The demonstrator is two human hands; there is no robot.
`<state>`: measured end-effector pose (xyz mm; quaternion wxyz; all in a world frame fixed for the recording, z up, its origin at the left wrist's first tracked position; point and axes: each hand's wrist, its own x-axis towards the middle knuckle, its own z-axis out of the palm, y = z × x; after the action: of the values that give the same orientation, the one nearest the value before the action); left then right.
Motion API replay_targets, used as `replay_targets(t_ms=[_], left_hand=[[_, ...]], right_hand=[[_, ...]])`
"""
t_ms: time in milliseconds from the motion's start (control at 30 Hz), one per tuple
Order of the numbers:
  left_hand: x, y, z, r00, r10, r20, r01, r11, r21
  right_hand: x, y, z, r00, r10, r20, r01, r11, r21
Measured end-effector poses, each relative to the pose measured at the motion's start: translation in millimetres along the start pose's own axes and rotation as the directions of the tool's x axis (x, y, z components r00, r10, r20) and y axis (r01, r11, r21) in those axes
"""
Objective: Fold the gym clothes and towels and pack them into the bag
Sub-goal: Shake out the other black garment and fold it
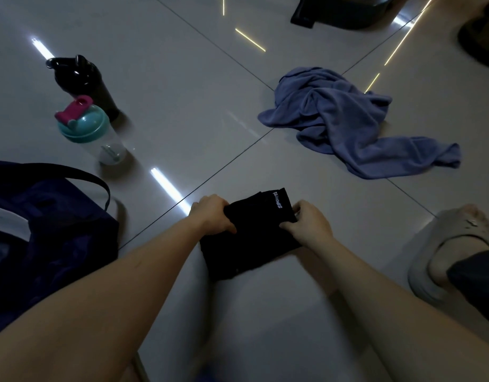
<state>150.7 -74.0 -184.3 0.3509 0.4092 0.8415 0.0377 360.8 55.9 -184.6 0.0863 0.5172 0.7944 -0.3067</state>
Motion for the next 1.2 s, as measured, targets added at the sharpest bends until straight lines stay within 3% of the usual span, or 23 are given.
replay_targets(t_ms=[100,200,300,433,567,700,767,967,1033,1100,1200], left_hand=[[-6.8,8.5,-13.5,0.993,0.105,0.050,-0.107,0.994,0.038],[-15.4,23.5,-29.8,0.971,0.230,0.065,-0.238,0.956,0.174],[-25.3,38.3,-46.2,0.940,0.340,0.038,-0.338,0.910,0.239],[-37.3,46.0,-69.1,0.914,0.399,-0.078,-0.383,0.909,0.164],[-44.5,36.3,-87.0,0.945,0.261,-0.197,-0.299,0.933,-0.201],[-57.0,16.3,-96.6,0.971,0.177,-0.159,-0.236,0.799,-0.554],[-62.2,20.6,-103.1,0.965,0.192,-0.176,-0.258,0.800,-0.542],[-71.1,63.7,-123.5,0.882,0.392,-0.262,-0.446,0.874,-0.194],[-74.2,64.1,-131.3,0.884,0.367,-0.288,-0.442,0.858,-0.263],[-77.7,52.4,-140.5,0.918,0.341,-0.201,-0.390,0.863,-0.321],[-77.6,26.7,-141.0,0.953,0.300,-0.046,-0.302,0.922,-0.241]], right_hand=[[-4.2,-20.1,-12.6,0.942,-0.281,-0.182,0.223,0.933,-0.282],[-6.9,-56.7,-19.2,0.843,-0.538,0.000,0.509,0.797,-0.326],[-8.1,-80.5,-20.2,0.841,-0.504,0.194,0.535,0.828,-0.169],[-9.0,-80.6,-31.2,0.866,-0.466,0.183,0.489,0.865,-0.113],[-11.2,-82.2,-48.8,0.875,-0.467,0.128,0.473,0.881,-0.014],[-18.5,-82.6,-60.3,0.860,-0.506,0.067,0.505,0.863,0.028],[-22.6,-84.7,-66.4,0.862,-0.502,0.063,0.501,0.865,0.037],[-34.4,-103.7,-83.4,0.855,-0.519,-0.010,0.504,0.826,0.251],[-36.2,-106.6,-89.4,0.850,-0.526,-0.028,0.506,0.801,0.320],[-36.1,-106.3,-96.6,0.843,-0.534,-0.072,0.512,0.753,0.413],[-35.3,-104.6,-104.6,0.836,-0.536,-0.118,0.521,0.708,0.476]])
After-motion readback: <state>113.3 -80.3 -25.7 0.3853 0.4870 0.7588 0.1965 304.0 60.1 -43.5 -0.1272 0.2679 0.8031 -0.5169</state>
